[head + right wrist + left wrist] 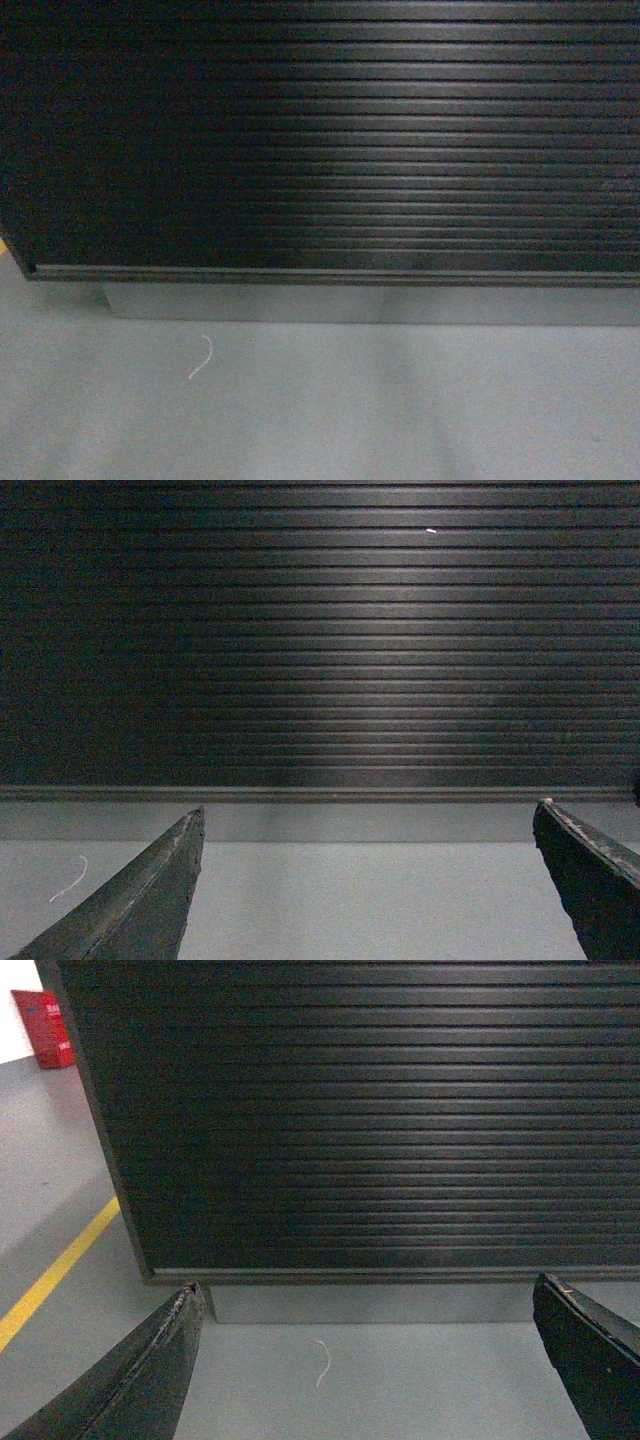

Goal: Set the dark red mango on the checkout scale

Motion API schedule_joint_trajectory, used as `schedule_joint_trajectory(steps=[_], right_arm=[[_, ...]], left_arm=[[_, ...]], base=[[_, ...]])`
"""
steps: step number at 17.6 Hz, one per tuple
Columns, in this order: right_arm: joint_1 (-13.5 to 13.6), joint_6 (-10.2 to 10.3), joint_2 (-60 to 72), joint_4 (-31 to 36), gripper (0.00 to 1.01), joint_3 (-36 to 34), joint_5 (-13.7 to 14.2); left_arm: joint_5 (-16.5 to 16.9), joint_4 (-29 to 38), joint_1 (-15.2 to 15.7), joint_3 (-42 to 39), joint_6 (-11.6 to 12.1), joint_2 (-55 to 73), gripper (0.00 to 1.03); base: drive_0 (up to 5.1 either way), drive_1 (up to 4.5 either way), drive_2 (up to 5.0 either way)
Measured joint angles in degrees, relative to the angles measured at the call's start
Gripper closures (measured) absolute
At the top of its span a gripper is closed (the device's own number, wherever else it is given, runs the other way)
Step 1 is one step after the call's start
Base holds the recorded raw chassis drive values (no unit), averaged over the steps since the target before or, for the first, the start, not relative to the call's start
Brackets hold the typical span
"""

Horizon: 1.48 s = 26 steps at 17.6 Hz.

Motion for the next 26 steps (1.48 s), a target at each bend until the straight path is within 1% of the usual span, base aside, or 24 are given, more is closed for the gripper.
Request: schedule_joint_trajectory(steps=[23,26], right_arm=[[0.0,0.0,0.0,0.0,0.03,0.0,0.0],[0.0,0.0,0.0,-0.1,0.03,0.0,0.0]], left_arm=[[0.0,0.0,0.0,0.0,0.0,0.0,0.05],[0.0,0.0,0.0,0.0,0.0,0.0,0.05]], base=[[0.1,2.82,-2.7],[0.0,0.66,-0.6]])
